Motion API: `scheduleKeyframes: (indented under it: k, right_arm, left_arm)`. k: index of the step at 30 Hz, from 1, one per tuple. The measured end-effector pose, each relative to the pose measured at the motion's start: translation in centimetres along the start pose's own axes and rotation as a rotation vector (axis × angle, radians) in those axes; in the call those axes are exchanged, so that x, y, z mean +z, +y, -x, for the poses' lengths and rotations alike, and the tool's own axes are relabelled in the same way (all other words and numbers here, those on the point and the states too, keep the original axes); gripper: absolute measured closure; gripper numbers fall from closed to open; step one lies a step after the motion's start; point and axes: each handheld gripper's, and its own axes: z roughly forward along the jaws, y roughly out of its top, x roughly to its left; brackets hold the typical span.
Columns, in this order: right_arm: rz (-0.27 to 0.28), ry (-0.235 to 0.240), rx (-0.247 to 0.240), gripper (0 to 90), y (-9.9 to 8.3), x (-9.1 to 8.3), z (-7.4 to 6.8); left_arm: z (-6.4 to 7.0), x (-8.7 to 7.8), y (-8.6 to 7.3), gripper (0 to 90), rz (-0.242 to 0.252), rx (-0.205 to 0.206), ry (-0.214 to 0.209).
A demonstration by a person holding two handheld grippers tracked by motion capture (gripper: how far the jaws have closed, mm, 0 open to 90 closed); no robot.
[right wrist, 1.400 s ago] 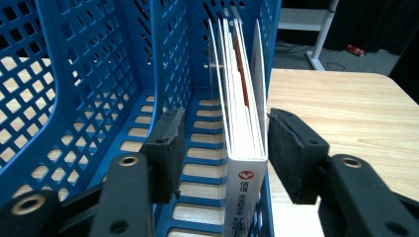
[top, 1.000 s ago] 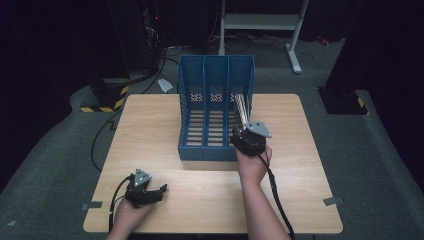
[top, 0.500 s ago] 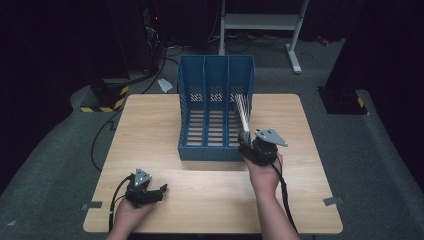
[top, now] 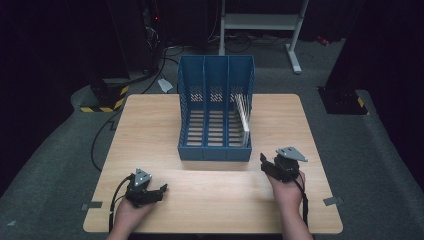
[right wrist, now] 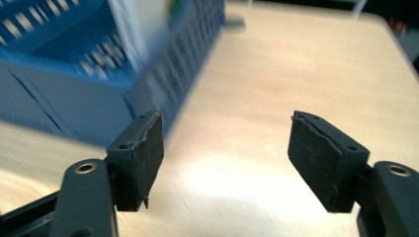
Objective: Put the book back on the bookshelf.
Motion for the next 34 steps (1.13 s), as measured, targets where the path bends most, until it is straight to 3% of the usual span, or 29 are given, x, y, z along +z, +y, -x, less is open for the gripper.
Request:
scheduleKeyframes:
  k: [6,14,18,21,26,34]
  right_arm:
    - [-0.09,-0.031,-0.007,25.3,-2.7,0.6,1.9]
    - [-0.176,-0.079,-0.02,24.5,-4.4,1.3,2.5]
    - [-0.182,-0.054,-0.009,22.9,-4.6,1.4,2.7]
    - [-0.2,-0.019,0.017,16.5,-4.6,1.6,2.8]
    - [-0.205,-0.057,0.047,14.0,-4.7,1.6,2.6]
    - [-0.206,-0.063,0.053,14.0,-4.6,1.6,2.6]
  left_arm:
    - [0.0,0.0,0.0,21.3,-0.002,0.002,0.001]
    - [0.0,0.0,0.0,21.2,-0.003,0.002,0.0]
    - [0.0,0.0,0.0,21.2,-0.001,0.003,0.001]
    - [0.0,0.0,0.0,21.2,0.002,-0.001,0.002]
    - [0.0,0.0,0.0,21.6,0.003,-0.001,0.005]
    - [0.0,0.0,0.0,21.8,0.002,-0.002,0.008]
